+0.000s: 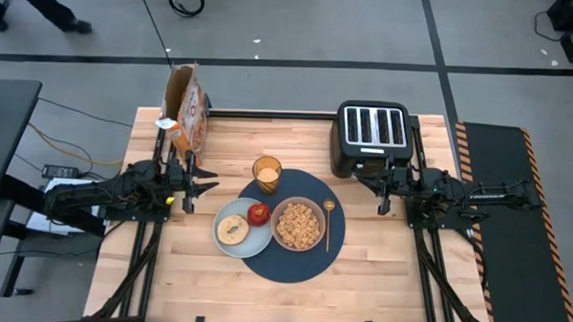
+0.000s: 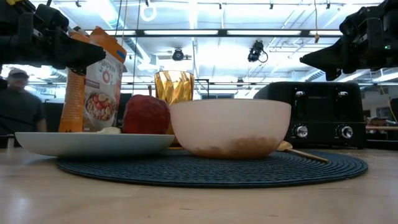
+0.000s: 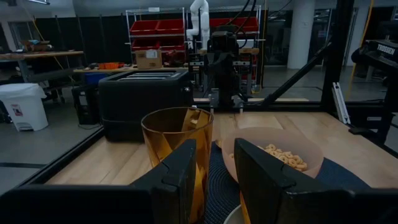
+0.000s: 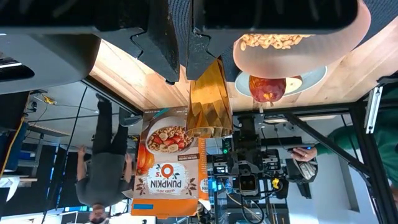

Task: Arrange a breakfast setting
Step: Return to Home Position

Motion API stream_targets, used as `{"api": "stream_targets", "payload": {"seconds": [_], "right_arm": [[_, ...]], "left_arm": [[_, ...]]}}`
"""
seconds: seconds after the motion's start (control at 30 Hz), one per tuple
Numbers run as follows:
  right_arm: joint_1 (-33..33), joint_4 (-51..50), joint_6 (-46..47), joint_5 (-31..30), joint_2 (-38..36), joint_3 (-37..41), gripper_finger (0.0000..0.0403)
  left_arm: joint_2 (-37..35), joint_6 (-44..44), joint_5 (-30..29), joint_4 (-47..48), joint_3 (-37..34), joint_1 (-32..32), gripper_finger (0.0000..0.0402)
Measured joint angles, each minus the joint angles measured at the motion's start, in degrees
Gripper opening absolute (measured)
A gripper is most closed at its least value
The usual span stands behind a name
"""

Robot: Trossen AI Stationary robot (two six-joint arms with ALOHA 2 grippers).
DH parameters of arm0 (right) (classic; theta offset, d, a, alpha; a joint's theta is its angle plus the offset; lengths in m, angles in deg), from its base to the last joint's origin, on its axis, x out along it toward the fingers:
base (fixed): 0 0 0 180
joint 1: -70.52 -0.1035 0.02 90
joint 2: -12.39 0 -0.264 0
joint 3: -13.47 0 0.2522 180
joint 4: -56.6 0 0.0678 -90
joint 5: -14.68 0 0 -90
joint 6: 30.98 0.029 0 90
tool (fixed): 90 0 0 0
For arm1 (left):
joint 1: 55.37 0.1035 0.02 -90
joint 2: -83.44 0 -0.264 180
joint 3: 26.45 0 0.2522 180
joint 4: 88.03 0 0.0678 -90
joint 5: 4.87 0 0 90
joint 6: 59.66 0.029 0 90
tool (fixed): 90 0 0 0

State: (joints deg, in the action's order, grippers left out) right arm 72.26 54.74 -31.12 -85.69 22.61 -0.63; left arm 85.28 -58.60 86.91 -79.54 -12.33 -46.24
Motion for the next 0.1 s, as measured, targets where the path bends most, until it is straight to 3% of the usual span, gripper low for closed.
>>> {"api": "stream_targets", "payload": {"seconds": [0.1], "right_arm": [[0.0,0.0,0.0,0.0,0.0,0.0,0.0039]], "left_arm": [[0.0,0.0,0.0,0.0,0.0,0.0,0.0117]]}}
